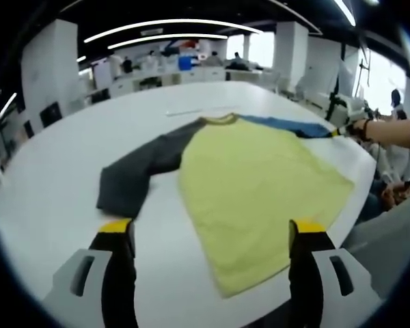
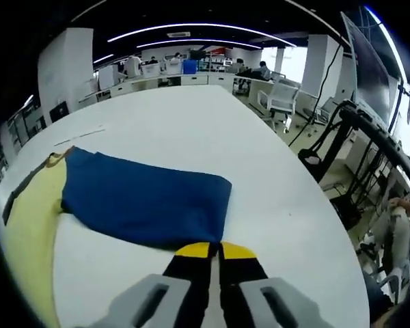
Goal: Fold the garment on the visible template until the final outline fits inside the template.
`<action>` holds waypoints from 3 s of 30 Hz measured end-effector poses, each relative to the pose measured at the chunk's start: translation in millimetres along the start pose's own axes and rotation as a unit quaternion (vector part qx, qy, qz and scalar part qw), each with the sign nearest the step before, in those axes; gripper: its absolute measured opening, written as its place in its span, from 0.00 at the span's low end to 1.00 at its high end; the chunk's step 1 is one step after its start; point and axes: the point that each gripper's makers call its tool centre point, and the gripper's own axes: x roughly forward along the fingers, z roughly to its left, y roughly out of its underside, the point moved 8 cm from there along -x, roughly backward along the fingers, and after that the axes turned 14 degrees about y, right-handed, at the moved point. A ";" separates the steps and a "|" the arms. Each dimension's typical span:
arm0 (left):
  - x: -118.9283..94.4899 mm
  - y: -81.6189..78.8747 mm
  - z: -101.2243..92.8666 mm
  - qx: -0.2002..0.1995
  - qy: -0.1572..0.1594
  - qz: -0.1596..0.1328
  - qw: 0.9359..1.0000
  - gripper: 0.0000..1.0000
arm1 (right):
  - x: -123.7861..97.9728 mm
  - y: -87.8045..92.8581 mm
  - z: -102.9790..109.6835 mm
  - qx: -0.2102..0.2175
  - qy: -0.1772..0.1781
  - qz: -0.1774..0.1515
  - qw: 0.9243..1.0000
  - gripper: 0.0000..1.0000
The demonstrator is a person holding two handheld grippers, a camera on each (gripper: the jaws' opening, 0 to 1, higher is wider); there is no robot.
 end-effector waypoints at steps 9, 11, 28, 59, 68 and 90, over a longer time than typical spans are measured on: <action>-1.1 -1.4 -0.2 0.001 -0.001 -0.005 1.000 0.90 | -3.9 -16.1 3.0 0.001 -0.004 -0.020 1.000 0.00; -1.3 -1.3 -0.1 -0.001 -0.002 -0.005 1.000 0.90 | -4.6 -19.7 4.8 0.001 -0.007 -0.025 1.000 0.00; -6.1 -1.8 -1.0 0.004 0.003 -0.007 1.000 0.98 | -12.8 -53.7 30.4 -0.002 -0.045 -0.064 0.997 0.00; -7.2 -1.3 -1.7 0.002 0.015 -0.005 1.000 0.99 | -18.8 -93.0 94.3 -0.034 -0.118 -0.101 0.987 0.00; -7.1 -1.8 -1.1 0.004 0.016 -0.007 1.000 0.99 | -19.7 -97.1 115.6 -0.042 -0.134 -0.102 0.985 0.00; -5.5 -1.5 -0.1 0.001 0.018 -0.006 1.000 0.99 | -28.7 -107.3 176.7 -0.045 -0.183 -0.110 0.976 0.00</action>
